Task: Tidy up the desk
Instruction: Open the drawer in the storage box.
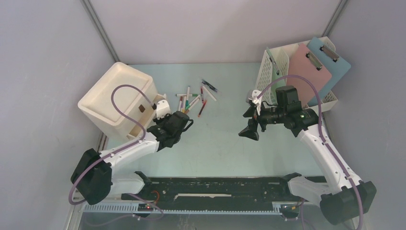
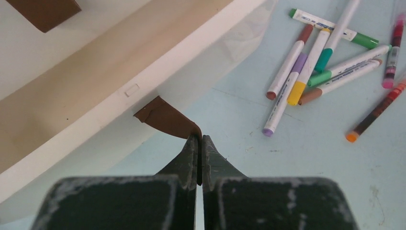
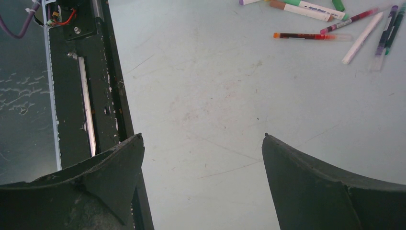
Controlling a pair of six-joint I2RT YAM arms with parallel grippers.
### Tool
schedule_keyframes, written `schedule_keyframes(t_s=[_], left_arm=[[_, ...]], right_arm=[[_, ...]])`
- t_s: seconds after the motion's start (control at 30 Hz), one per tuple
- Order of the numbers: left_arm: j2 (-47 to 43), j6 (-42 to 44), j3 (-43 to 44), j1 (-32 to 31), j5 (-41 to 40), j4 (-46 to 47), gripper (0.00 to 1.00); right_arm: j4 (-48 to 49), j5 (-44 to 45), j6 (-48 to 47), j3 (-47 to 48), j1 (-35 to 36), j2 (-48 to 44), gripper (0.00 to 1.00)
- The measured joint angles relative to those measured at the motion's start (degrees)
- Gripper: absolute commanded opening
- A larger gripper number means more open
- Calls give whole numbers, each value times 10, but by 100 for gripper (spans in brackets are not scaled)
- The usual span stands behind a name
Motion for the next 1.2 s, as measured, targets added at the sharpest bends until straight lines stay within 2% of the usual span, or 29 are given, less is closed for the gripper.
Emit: schedule_keyframes(t_s=[0.13,0.3,0.37,0.47,0.67,0.8,0.87,1.0,1.2], left_arm=[[2,-6,0,-15,-4,-8,1],[-3,-8,0,-30,4,-14,9],[-11,-3,0,-36,12,-18,13],[-29,13,0,-44,42,-18,28],[-65,93,-6,-61,202,60,63],[-91,140,-28,-63,301,116,79],[-96,160,-33,-63,343,137,84],[-98,191,-33,-63,405,170,87],[-93,226,-32,-63,464,204,96]], right_arm=[[0,0,0,0,0,0,100],[0,0,0,0,0,0,100],[0,0,0,0,0,0,100],[0,0,0,0,0,0,100],[0,0,0,0,0,0,100],[0,0,0,0,0,0,100],[0,0,0,0,0,0,100],[0,0,0,0,0,0,100],[0,2,0,0,0,0,100]])
